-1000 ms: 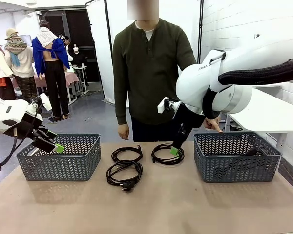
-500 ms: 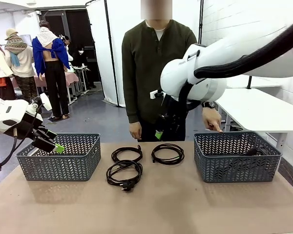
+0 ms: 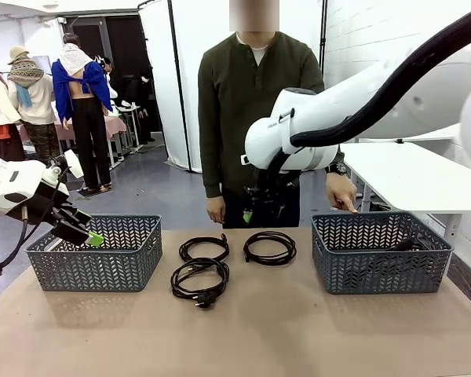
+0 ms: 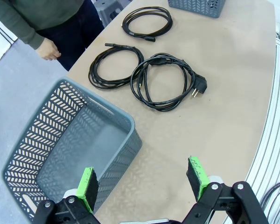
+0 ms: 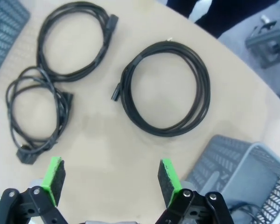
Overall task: Organize the cables according to human instructions.
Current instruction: Pick up a bundle of cables and place it in the basket indicated by the human.
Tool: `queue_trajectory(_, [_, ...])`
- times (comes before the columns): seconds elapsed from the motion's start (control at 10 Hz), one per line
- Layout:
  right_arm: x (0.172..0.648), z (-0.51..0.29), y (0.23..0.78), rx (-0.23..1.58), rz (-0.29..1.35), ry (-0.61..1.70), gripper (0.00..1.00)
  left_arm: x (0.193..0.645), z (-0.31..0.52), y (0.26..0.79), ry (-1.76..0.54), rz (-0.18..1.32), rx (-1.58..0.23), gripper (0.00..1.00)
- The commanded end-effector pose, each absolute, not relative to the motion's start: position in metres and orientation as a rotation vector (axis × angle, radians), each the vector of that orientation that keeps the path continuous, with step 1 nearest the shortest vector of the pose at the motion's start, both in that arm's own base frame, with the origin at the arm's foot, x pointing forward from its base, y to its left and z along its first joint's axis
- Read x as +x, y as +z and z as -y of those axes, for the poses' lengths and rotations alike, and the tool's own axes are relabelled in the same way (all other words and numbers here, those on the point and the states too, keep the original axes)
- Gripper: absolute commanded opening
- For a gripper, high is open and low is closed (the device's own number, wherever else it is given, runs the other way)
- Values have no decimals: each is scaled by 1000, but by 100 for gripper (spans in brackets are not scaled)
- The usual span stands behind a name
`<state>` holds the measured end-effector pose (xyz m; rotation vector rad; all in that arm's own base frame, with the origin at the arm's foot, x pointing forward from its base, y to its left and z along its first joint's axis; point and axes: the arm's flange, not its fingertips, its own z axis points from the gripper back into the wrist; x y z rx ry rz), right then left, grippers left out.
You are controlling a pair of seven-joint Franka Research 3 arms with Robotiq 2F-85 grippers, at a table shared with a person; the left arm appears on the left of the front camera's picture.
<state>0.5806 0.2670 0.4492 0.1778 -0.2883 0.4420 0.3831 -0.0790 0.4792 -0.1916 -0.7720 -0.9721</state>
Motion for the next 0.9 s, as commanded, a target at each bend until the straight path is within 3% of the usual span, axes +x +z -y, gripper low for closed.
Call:
queue_trajectory(0.0, [602,-281,441,153,260,382,100,386,76,477,-977,775,-198,100])
queue_trajectory(0.8, [603,-275,426,169,258,387,100,386,76,477,-977,775,-198,100])
